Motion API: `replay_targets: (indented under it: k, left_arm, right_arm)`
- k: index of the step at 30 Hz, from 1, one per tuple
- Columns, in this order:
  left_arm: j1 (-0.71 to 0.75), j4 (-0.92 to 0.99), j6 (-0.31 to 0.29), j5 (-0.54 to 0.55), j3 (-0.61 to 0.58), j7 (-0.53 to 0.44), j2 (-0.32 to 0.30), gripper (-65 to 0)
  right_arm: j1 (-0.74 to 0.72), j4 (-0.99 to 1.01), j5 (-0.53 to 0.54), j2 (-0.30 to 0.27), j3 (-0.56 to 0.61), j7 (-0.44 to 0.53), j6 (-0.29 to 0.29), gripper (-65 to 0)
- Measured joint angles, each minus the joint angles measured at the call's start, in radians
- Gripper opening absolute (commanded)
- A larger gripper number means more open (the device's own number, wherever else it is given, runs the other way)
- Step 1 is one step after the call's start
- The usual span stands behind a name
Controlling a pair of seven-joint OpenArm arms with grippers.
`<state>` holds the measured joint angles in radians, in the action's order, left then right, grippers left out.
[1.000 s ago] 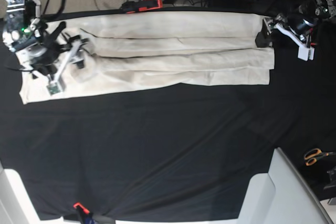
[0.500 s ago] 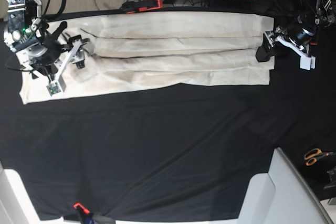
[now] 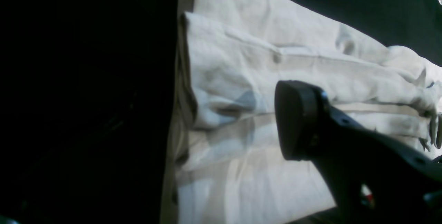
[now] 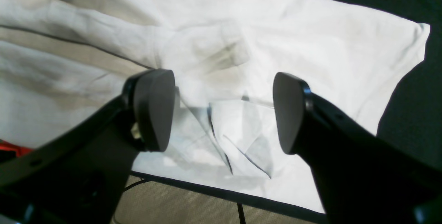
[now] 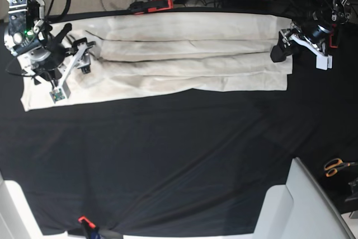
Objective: Fold the T-shirt properly
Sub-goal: 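Lower the left gripper onto the strip end and grasp it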
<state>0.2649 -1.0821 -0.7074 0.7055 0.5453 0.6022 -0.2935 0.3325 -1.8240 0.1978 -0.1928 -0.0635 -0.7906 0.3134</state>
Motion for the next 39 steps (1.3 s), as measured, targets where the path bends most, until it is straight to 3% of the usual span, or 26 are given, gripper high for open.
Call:
replay_targets:
  k: [19, 22, 26, 30, 35, 39]
  left_arm:
    - [-0.051, 0.033, -0.005, 0.011, -0.045, -0.013, 0.014, -20.1]
    - [-0.045, 0.034, -0.004, 0.007, -0.045, -0.012, 0.014, -31.3]
    - [-0.037, 0.042, 0.0, -0.007, -0.045, 0.015, 0.013, -63.0]
    - [-0.044, 0.041, 0.0, -0.031, -0.043, 0.019, 0.013, -65.0]
    - [-0.097, 0.034, -0.008, -0.158, -0.029, 0.024, 0.016, -65.0]
    - [-0.101, 0.035, -0.007, -0.196, 0.059, 0.034, 0.024, -65.0]
  right_arm:
    - [0.0, 0.0, 0.0, 0.0, 0.0, 0.0, 0.0, -23.1]
    - [0.0, 0.0, 0.0, 0.0, 0.0, 0.0, 0.0, -23.1]
    - [0.0, 0.0, 0.0, 0.003, 0.0, 0.0, 0.0, -23.1]
    - [0.0, 0.0, 0.0, 0.003, 0.0, 0.0, 0.0, -23.1]
    - [0.0, 0.0, 0.0, 0.003, 0.0, 0.0, 0.0, -23.1]
    - [0.0, 0.0, 0.0, 0.003, 0.0, 0.0, 0.0, -23.1]
